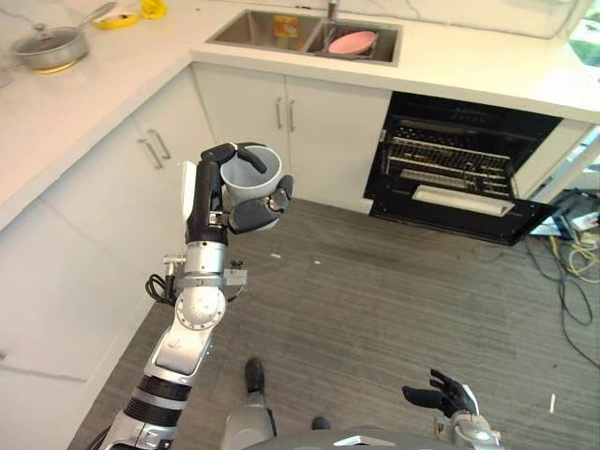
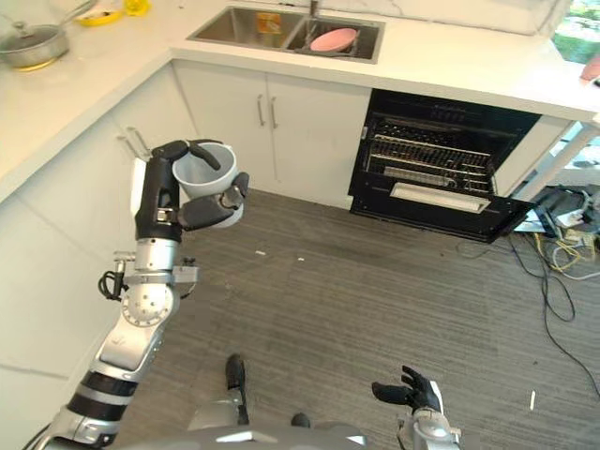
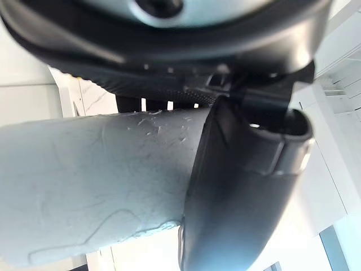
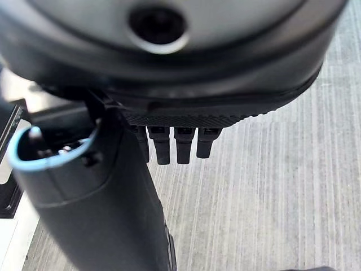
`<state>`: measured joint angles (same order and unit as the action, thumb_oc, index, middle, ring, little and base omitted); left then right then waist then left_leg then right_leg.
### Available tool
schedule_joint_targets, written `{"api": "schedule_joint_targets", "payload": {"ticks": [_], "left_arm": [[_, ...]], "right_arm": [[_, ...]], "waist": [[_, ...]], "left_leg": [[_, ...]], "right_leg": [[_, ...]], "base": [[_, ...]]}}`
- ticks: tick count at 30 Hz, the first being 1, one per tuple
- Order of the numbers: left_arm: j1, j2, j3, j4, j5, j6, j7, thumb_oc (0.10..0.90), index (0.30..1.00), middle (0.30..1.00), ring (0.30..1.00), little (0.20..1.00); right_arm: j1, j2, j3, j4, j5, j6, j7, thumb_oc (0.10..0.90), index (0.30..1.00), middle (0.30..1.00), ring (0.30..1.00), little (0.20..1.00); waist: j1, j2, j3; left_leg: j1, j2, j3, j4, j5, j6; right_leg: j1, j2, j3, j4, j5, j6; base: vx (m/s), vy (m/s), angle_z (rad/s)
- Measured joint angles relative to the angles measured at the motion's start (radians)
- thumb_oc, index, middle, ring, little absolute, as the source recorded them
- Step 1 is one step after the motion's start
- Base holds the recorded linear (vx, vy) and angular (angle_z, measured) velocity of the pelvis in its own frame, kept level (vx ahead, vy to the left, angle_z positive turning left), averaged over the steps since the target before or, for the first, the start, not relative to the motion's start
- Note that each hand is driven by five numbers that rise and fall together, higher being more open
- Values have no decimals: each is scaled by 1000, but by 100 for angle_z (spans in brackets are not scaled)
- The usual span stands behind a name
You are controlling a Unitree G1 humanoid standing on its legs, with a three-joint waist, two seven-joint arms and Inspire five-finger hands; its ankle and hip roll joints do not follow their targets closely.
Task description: Place the dishes in the dishwasher.
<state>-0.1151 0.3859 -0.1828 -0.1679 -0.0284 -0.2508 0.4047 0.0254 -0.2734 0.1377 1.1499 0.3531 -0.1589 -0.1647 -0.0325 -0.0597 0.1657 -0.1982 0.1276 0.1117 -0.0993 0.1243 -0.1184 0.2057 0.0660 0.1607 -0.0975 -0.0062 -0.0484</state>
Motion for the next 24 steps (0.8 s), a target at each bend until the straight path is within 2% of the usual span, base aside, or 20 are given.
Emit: {"api": "schedule_joint_targets", "payload": {"ticks": [3,4,5,6,7,9,10,11,12,13,15,16,17,18,19,20,21,22,23,24], "left_arm": [[23,-4,2,-3,1,4,7,400,300,300,300,300],[30,0,5,-4,2,6,13,400,300,300,300,300],[27,7,5,-4,2,11,24,400,300,300,300,300],[21,9,7,-7,2,13,35,400,300,300,300,300],[11,22,7,-11,2,14,45,400,300,300,300,300],[6,42,1,-15,3,20,46,400,300,300,300,300],[-2,53,-11,-15,4,22,43,400,300,300,300,300],[-2,53,-11,-15,4,22,43,400,300,300,300,300],[-34,62,-45,-42,13,24,42,400,300,300,300,300],[-43,61,-48,-49,22,24,48,400,300,300,300,300],[-37,59,-45,-64,42,30,48,400,300,300,300,300],[-38,50,-45,-67,59,30,42,400,300,300,300,300],[-26,35,-38,-82,62,29,42,400,300,300,300,300],[-18,32,-34,-95,62,24,45,400,300,300,300,300],[-5,31,-26,-107,61,18,47,400,300,300,300,300],[-4,40,-24,-108,60,19,48,400,300,300,300,300],[23,36,-17,-110,60,23,46,400,300,300,300,300],[38,29,-24,-111,60,25,44,400,300,300,300,300],[51,21,-23,-111,60,24,41,400,300,300,300,300],[73,12,-16,-108,60,24,42,400,300,300,300,300]], "right_arm": [[35,-27,-10,-32,0,2,-17,800,900,900,900,900],[71,-26,-50,-73,0,-10,-31,800,900,900,900,900],[91,-18,-73,-118,2,-8,-40,800,900,900,900,900],[115,-19,-90,-181,2,-8,-44,800,900,900,900,900],[131,-16,-105,-229,2,-20,-49,800,900,900,900,900],[154,-54,-49,-384,-61,11,-77,800,900,900,900,900],[188,-114,18,-532,-146,12,-71,800,900,900,900,900],[188,-114,18,-532,-146,12,-71,800,900,900,900,900],[186,-136,11,-744,-244,1,-76,800,900,900,900,900],[173,-143,5,-815,-269,0,-83,800,900,900,900,900],[118,-154,3,-957,-326,-12,-91,800,900,900,900,900],[84,-148,4,-1004,-364,-64,-98,800,900,900,900,900],[86,-156,4,-1046,-381,-64,-101,800,900,900,900,900],[85,-160,0,-1062,-394,-72,-103,800,900,900,900,900],[90,-160,-10,-1094,-394,-76,-108,800,900,900,900,900],[83,-165,-9,-1095,-393,-81,-115,800,900,900,900,900],[74,-169,-12,-1096,-392,-80,-118,800,900,900,900,900],[94,-166,-24,-1105,-391,-87,-119,800,900,900,900,900],[112,-166,-31,-1104,-391,-95,-115,800,900,900,900,900],[132,-164,-30,-1086,-390,-95,-109,800,900,900,900,900]], "waist": [[-1,23,-6],[3,22,-8],[-11,2,-12],[-26,4,-11],[-42,2,-12],[-59,6,-10],[-72,9,-10],[-72,9,-10],[-104,3,10],[-110,9,22],[-100,46,40],[-127,55,33],[-133,51,27],[-123,44,19],[-128,19,-2],[-121,2,-17],[-109,-6,-40],[-118,-9,-58],[-111,-9,-60],[-100,-28,-75]], "left_leg": [[36,28,-6,1,33,26],[74,20,-7,2,109,46],[84,0,19,5,109,68],[86,-8,31,3,89,78],[94,-23,38,8,80,105],[147,-33,90,8,29,135],[175,-46,105,8,17,150],[175,-46,105,8,17,150],[209,-87,125,10,-28,196],[223,-88,152,9,-29,206],[264,-89,224,9,-60,194],[292,-102,235,10,-103,190],[307,-108,236,6,-116,180],[308,-116,245,6,-118,189],[321,-139,266,6,-138,183],[324,-156,282,8,-147,189],[354,-175,297,11,-169,190],[370,-183,291,15,-176,181],[392,-181,284,36,-203,163],[390,-174,281,118,-219,154]], "right_leg": [[68,0,45,0,-49,31],[100,-19,80,8,-82,52],[96,-43,82,32,-86,59],[67,-49,72,83,-90,65],[39,-59,53,142,-95,109],[-76,-55,55,424,-100,167],[-189,-61,33,660,-98,235],[-189,-61,33,660,-98,235],[-379,-109,-3,924,-124,296],[-440,-136,-42,969,-131,290],[-557,-205,-196,930,-144,259],[-587,-173,-210,825,-139,272],[-583,-138,-206,747,-140,276],[-574,-116,-202,681,-134,273],[-550,-96,-278,521,-119,239],[-541,-94,-312,461,-97,205],[-501,-96,-376,415,-84,136],[-442,-90,-360,356,-36,124],[-400,-59,-301,305,35,86],[-346,-36,-254,256,78,-26]], "base": [[366,274,-80],[193,191,-71],[285,287,-55],[197,203,-22],[362,355,-29],[261,331,-57],[100,247,-45],[226,478,-33],[202,339,-21],[192,336,-48],[218,141,-85],[473,140,-62],[372,74,-21],[431,48,-13],[190,9,-24],[377,-75,-41],[172,-94,-33],[276,-130,-21],[240,-173,-15],[248,-176,-34]]}}
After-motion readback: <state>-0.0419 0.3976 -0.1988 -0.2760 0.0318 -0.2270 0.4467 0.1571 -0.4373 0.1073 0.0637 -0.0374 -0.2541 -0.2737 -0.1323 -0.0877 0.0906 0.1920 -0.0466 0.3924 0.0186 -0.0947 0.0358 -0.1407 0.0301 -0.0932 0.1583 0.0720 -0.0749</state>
